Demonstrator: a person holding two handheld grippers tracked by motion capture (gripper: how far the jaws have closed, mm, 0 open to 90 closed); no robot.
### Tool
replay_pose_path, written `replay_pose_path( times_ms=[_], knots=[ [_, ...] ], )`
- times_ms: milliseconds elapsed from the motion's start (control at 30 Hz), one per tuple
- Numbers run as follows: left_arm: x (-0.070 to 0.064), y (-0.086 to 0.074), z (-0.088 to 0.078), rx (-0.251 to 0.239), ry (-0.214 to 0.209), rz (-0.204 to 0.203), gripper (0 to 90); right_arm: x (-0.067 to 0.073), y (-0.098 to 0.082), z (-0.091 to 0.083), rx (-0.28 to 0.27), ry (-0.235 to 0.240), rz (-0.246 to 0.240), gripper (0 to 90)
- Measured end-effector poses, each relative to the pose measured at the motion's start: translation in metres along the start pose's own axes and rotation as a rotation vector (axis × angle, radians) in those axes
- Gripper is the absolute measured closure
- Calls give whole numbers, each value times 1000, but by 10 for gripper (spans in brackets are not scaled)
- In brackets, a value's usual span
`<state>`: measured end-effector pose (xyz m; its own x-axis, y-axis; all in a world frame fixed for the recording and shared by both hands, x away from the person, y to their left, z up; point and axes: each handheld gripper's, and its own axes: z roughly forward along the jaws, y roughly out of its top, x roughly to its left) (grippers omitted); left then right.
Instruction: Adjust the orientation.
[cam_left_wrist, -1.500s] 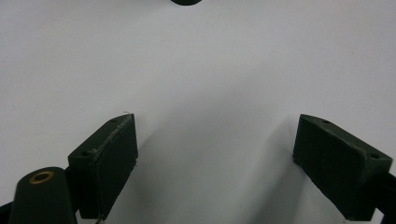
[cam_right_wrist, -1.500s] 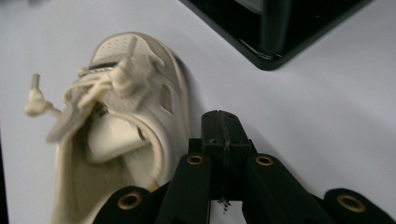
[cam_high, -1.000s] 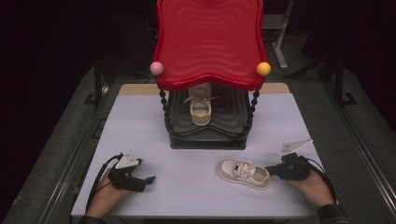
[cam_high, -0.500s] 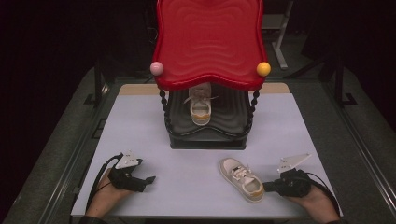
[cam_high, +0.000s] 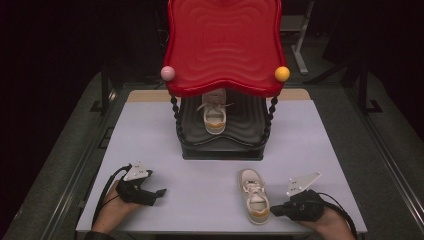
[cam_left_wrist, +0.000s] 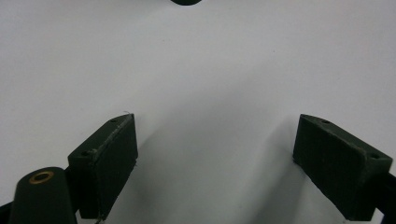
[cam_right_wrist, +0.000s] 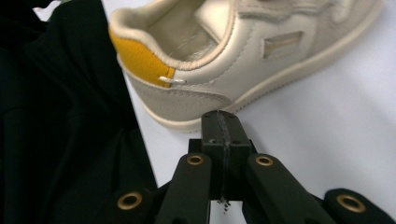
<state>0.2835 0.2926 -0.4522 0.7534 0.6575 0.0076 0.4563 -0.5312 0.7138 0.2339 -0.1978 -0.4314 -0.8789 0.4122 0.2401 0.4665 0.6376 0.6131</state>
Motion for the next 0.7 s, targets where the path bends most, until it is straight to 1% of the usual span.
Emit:
replay_pose_path(
  times_ms=[167,233,300,333,400,500,533,633,700],
  knots=[
    [0,0,0,0,0,1,131,6,5,6,-2,20,-22,896],
    [0,0,0,0,1,1,131,7,6,7,0,23,-30,895],
    [0,0,0,0,1,2,131,5,5,6,-5,23,-27,887],
    [0,0,0,1,1,2,131,5,5,4,-16,24,-10,870],
    [0,0,0,0,0,1,131,2,5,-1,-39,20,5,842],
    [0,0,0,0,0,1,131,-1,5,-10,-78,13,16,802],
    [0,0,0,0,0,1,131,-2,5,-14,-103,7,18,797],
    [0,0,0,0,0,1,131,-3,7,-23,-158,11,24,777],
    [0,0,0,0,0,1,131,-3,10,-28,-189,26,20,761]
  ],
)
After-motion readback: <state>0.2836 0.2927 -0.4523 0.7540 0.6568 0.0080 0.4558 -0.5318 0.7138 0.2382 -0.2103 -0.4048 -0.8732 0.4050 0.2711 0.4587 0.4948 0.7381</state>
